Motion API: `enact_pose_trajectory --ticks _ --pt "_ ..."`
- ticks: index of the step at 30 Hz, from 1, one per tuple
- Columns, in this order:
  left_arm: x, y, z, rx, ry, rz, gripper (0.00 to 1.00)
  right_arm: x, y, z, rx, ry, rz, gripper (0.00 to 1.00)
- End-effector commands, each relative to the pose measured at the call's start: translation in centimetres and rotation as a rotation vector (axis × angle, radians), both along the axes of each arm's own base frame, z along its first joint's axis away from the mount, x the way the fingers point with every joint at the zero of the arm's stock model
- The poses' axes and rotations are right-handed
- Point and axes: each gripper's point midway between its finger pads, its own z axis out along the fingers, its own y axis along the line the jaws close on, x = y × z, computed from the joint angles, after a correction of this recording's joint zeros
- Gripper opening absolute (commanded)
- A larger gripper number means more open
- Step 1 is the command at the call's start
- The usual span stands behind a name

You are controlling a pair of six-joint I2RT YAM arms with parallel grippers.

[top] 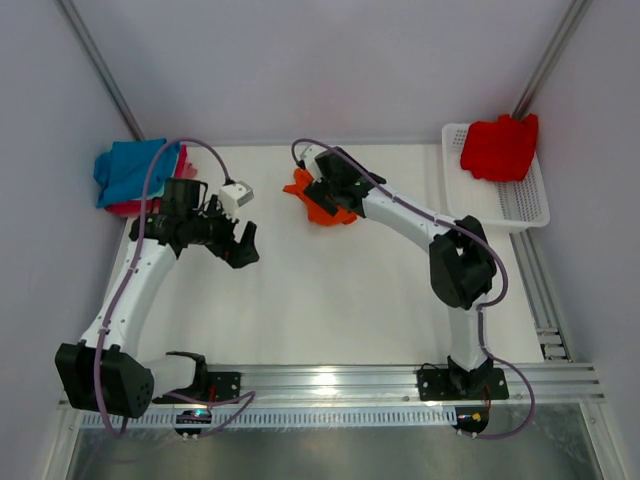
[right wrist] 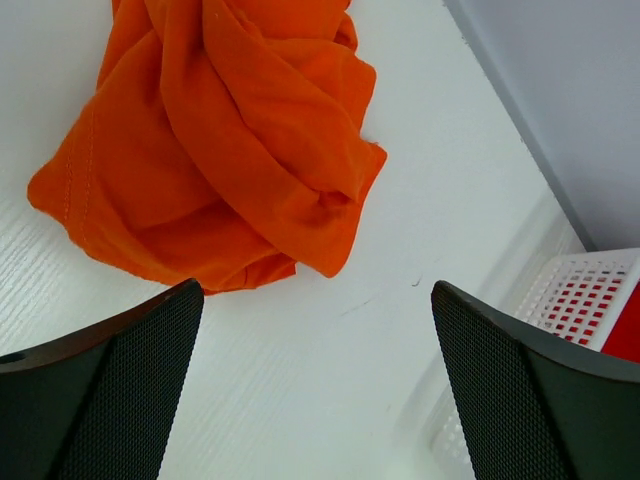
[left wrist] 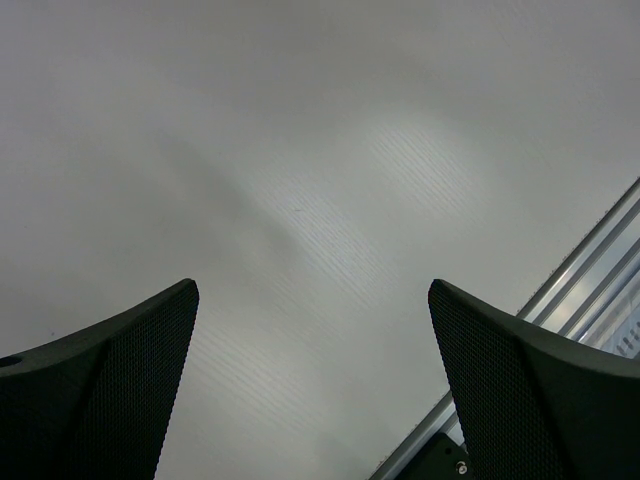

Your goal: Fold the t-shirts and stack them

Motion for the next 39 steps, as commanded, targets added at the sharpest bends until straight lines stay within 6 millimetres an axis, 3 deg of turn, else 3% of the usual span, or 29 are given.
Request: enact_pose_trajectory --ticks 1,7,17,29,39 --pt "0.7 -0.3 0.3 -0.028 -0.019 -0.001 0.99 -0.3 -0.6 9.9 0.145 -0.209 -0.031 1.0" --pt "0.9 -0.6 0.2 -0.04 -0.011 -0.008 0.99 -3.6 1.0 7.2 0.208 -0.049 0.091 0.99" --pt "1.6 0.0 -0.3 -0.015 -0.008 0.04 0.99 -6.2 4.4 1.2 0.184 0.131 0.218 0.99" --pt "1.5 0.1 0.2 -0.022 -0.053 0.063 0.99 -4.7 5.2 -4.6 0.121 0.164 0.199 0.99" --pt "1.5 0.1 0.2 -0.028 -0.05 0.063 0.99 -4.1 7.2 -6.3 0.104 0.167 0.22 0.99"
